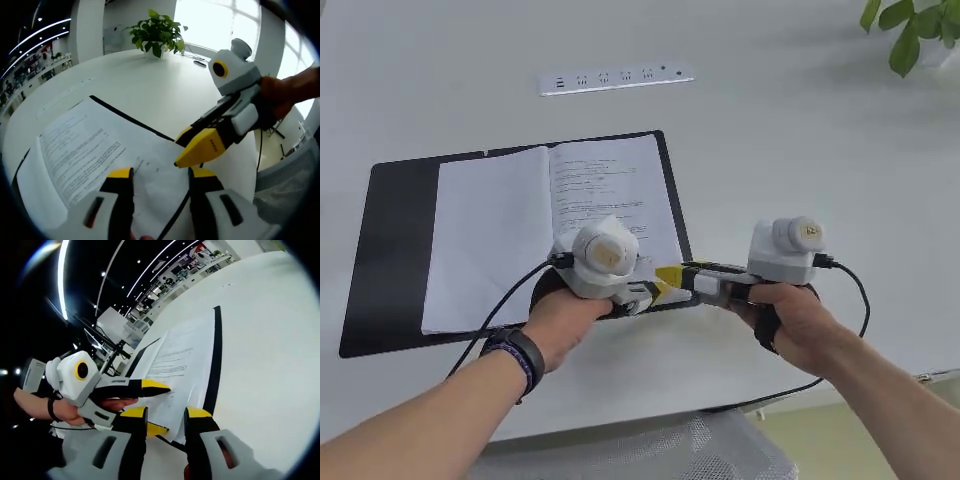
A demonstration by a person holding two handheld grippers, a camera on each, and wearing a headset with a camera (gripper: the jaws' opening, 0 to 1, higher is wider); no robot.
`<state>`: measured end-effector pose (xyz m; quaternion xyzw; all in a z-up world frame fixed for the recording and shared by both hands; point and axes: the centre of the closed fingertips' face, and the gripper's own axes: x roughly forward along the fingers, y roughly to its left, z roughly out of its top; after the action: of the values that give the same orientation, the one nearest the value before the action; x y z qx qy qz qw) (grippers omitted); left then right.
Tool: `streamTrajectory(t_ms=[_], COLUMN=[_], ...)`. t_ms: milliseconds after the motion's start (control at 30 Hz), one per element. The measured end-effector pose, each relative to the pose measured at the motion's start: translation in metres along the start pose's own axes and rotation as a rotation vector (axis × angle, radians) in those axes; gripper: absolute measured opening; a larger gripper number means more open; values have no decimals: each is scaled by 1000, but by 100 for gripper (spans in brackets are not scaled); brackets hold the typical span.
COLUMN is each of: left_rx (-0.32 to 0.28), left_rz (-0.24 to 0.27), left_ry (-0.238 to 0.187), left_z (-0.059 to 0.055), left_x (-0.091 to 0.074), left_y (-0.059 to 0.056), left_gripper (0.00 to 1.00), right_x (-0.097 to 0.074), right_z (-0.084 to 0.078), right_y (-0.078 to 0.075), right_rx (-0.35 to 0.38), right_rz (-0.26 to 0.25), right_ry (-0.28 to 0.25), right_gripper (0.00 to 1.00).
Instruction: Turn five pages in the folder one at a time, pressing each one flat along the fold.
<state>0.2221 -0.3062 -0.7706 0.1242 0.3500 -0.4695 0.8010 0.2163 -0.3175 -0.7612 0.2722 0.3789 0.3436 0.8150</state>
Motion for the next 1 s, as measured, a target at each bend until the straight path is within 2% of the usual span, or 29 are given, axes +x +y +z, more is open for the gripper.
streamTrajectory(t_ms=[233,467,667,1000], left_rx=[2,4,-26,-32], left_rz=[6,20,46,74], left_ry=[-18,-36,-66,-93], left_z=[3,4,3,-1], left_x=[-12,-30,-46,-71], left_y=[0,1,9,21], left_gripper=[48,51,52,54], right_x=[1,1,2,6], right_z=[-2,7,15,23], right_y=[-3,8,20,37], right_rx=[37,45,31,1], right_rz=[-32,-16,-7,-1], right_ry=[-8,-42,-65,-77], right_gripper=[1,0,0,0])
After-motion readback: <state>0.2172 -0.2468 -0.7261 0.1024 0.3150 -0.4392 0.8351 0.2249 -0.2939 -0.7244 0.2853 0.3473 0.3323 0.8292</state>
